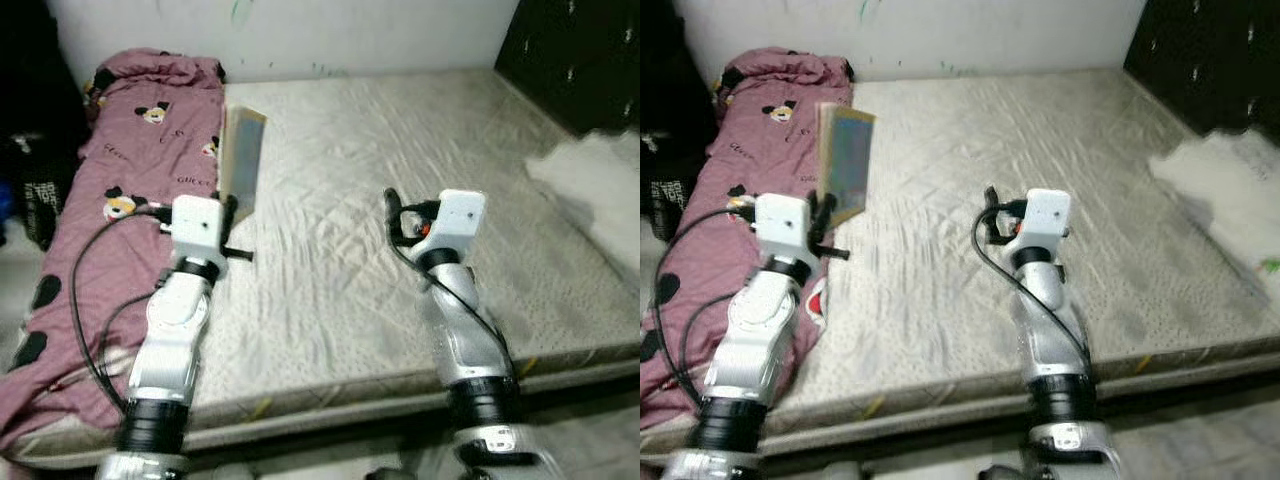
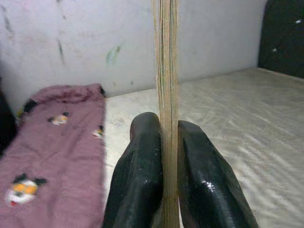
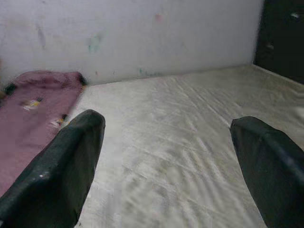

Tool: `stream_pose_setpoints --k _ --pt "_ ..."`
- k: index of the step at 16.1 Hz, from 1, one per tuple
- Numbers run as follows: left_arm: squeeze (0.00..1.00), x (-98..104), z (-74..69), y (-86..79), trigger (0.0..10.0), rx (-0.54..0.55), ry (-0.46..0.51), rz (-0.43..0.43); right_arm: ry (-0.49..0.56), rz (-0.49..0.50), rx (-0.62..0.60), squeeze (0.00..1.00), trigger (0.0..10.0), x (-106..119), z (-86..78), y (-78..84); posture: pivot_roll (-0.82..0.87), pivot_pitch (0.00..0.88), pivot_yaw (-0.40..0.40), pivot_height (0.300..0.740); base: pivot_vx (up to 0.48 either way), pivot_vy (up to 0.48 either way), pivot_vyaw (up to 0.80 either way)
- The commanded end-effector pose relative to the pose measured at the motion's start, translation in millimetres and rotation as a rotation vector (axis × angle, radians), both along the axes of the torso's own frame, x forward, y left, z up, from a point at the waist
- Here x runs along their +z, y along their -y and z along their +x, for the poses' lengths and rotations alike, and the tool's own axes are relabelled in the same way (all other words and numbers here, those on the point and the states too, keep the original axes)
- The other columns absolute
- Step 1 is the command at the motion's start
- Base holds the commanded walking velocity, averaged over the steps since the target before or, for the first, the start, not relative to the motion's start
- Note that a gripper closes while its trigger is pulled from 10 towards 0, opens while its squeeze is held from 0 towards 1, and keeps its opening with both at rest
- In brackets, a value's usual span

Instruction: Clean up the room

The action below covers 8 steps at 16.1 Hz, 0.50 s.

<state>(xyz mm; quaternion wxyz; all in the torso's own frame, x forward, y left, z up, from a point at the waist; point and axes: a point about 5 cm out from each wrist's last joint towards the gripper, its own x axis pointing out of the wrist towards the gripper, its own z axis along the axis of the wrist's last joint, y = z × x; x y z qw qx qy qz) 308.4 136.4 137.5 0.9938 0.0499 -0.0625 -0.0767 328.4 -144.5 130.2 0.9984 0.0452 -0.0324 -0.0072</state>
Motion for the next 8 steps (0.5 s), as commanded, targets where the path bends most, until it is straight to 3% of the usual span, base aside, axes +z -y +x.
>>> stream_pose_setpoints --k 1,5,8 --pt "0.00 12.3 1.0 2.2 10.0 -0.016 0.051 0.007 0.024 -0.017 0.013 0.00 10.0 5.5 2.0 -2.8 0.00 0.000 0.028 0.740 0.000 -0.352 0.00" --pt "0.00 12.7 1.6 2.4 10.0 -0.017 0.050 0.004 0.028 -0.021 0.018 0.00 10.0 5.9 2.4 -4.4 0.00 0.000 0.028 0.740 0.000 -0.355 0.80" --pt "0.00 14.1 1.4 3.7 10.0 -0.026 0.062 -0.024 0.022 -0.018 0.014 0.00 10.0 4.6 3.1 -3.8 0.01 0.000 0.028 0.740 0.000 -0.082 0.00"
